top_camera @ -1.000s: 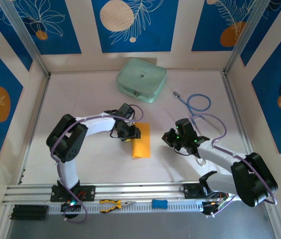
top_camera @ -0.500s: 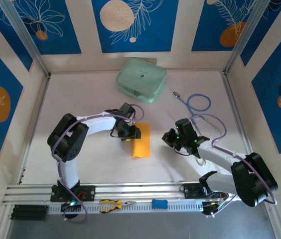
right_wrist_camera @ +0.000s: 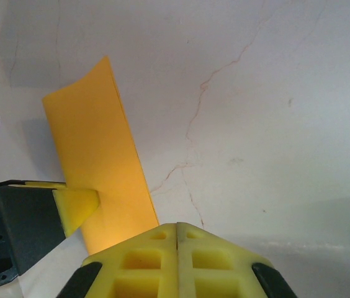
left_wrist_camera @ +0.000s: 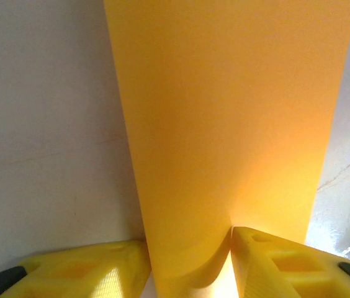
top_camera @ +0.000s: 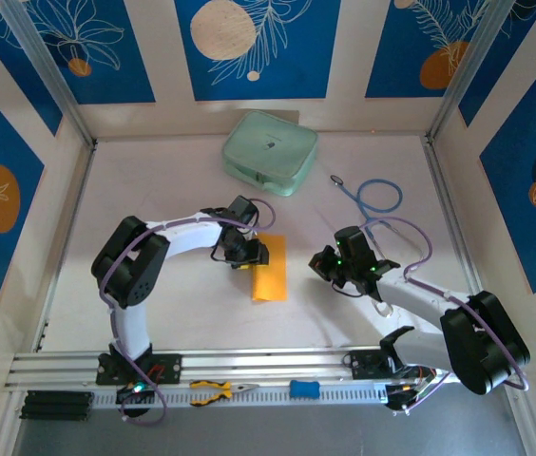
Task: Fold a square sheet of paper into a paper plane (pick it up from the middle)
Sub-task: Hold the paper at the center of the table.
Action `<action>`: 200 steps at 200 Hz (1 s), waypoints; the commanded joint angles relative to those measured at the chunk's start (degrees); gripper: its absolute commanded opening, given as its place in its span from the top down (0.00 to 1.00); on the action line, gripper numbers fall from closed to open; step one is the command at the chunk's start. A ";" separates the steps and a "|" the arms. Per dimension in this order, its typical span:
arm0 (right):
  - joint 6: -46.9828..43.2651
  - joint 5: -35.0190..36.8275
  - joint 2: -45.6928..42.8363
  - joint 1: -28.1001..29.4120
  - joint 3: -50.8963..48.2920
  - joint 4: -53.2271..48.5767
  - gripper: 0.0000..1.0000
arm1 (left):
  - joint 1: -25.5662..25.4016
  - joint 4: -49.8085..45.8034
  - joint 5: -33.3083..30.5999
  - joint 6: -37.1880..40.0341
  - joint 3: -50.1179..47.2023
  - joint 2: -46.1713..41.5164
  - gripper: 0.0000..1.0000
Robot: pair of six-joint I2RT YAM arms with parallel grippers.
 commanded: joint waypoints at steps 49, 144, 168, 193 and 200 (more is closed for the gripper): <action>-3.31 -5.97 4.21 0.58 2.76 3.78 0.98 | -0.21 0.27 -7.14 2.26 -2.49 6.30 0.52; -5.06 -11.30 15.27 3.57 9.20 7.67 0.99 | -0.18 0.44 -7.07 2.27 -2.61 6.17 0.52; -5.22 -11.76 19.43 4.97 12.03 8.04 1.00 | -0.18 0.70 -6.81 2.19 -2.62 6.17 0.52; -5.27 -11.91 23.22 6.12 14.88 7.94 1.00 | -0.20 0.86 -6.77 2.19 -2.65 6.25 0.52; -5.35 -11.84 24.12 6.30 15.55 7.64 1.00 | -0.19 0.88 -6.86 2.19 -2.71 6.25 0.52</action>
